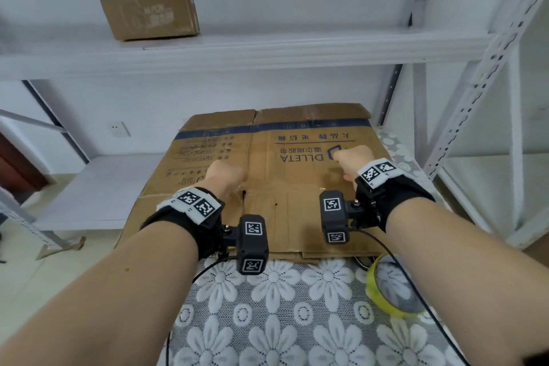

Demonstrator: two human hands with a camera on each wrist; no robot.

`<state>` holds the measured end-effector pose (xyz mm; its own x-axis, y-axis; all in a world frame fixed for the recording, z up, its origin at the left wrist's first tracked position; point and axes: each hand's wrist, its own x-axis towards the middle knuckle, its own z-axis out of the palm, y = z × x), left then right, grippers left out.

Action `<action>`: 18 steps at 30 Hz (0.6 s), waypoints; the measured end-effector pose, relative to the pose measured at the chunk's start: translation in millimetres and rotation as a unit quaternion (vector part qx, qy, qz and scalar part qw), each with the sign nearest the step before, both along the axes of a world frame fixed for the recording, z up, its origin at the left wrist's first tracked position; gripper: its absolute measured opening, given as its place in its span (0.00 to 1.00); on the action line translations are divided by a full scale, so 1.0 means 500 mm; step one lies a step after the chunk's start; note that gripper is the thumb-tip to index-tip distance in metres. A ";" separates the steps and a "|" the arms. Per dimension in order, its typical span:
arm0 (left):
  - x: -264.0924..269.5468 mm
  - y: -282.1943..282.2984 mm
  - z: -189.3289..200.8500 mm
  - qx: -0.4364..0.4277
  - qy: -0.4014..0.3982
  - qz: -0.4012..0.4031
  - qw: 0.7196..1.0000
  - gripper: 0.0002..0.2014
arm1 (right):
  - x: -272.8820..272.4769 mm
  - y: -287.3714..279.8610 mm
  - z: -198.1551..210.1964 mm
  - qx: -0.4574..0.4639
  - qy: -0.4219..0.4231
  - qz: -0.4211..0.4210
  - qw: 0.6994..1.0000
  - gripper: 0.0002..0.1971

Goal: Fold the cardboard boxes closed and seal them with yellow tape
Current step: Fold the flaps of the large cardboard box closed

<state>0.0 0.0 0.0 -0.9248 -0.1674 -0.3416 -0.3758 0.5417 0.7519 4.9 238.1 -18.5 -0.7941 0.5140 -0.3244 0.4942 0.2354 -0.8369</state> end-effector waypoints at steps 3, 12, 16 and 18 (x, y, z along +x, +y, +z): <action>0.007 -0.022 -0.012 -0.041 -0.001 -0.019 0.999 0.07 | 0.001 -0.051 0.009 0.010 -0.013 0.059 0.998 0.10; 0.050 -0.070 -0.038 -0.315 -0.067 -0.318 0.892 0.56 | 0.033 -0.164 -0.004 0.122 -0.026 0.185 0.975 0.14; 0.081 -0.079 -0.060 -0.386 -0.057 -0.359 0.848 0.65 | 0.044 -0.191 -0.017 0.164 -0.017 0.216 0.962 0.12; 0.089 -0.089 -0.077 -0.402 -0.038 -0.353 0.844 0.67 | 0.048 -0.199 -0.018 0.177 -0.019 0.228 0.957 0.12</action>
